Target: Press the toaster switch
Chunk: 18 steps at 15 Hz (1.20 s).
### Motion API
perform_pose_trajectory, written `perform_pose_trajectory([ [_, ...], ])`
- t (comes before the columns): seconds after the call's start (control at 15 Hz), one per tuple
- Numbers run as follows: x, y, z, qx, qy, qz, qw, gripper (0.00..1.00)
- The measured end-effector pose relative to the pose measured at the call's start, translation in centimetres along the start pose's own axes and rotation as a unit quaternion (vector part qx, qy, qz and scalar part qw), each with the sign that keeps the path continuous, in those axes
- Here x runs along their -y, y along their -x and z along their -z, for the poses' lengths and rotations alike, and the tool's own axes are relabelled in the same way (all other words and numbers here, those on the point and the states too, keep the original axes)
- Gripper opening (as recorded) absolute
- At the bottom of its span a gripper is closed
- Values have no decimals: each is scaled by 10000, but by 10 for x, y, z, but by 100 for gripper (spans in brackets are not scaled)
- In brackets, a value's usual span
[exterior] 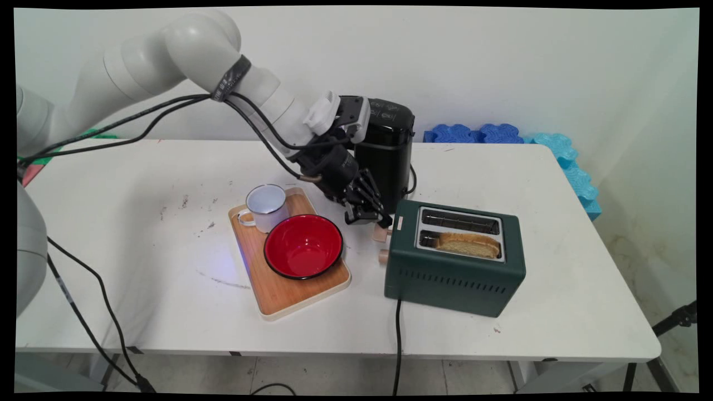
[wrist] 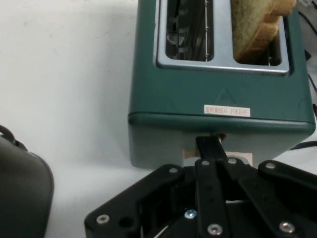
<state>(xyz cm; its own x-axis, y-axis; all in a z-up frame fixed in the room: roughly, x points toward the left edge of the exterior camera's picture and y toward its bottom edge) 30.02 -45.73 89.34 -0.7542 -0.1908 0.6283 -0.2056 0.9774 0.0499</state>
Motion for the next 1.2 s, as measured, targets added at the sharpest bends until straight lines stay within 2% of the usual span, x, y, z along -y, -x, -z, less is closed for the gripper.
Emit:
perform_pose_trajectory([
  [0.47, -5, 11, -10, 54, 118, 50, 9999, 0],
  [1.2, -5, 22, -20, 7, 24, 34, 10000, 0],
])
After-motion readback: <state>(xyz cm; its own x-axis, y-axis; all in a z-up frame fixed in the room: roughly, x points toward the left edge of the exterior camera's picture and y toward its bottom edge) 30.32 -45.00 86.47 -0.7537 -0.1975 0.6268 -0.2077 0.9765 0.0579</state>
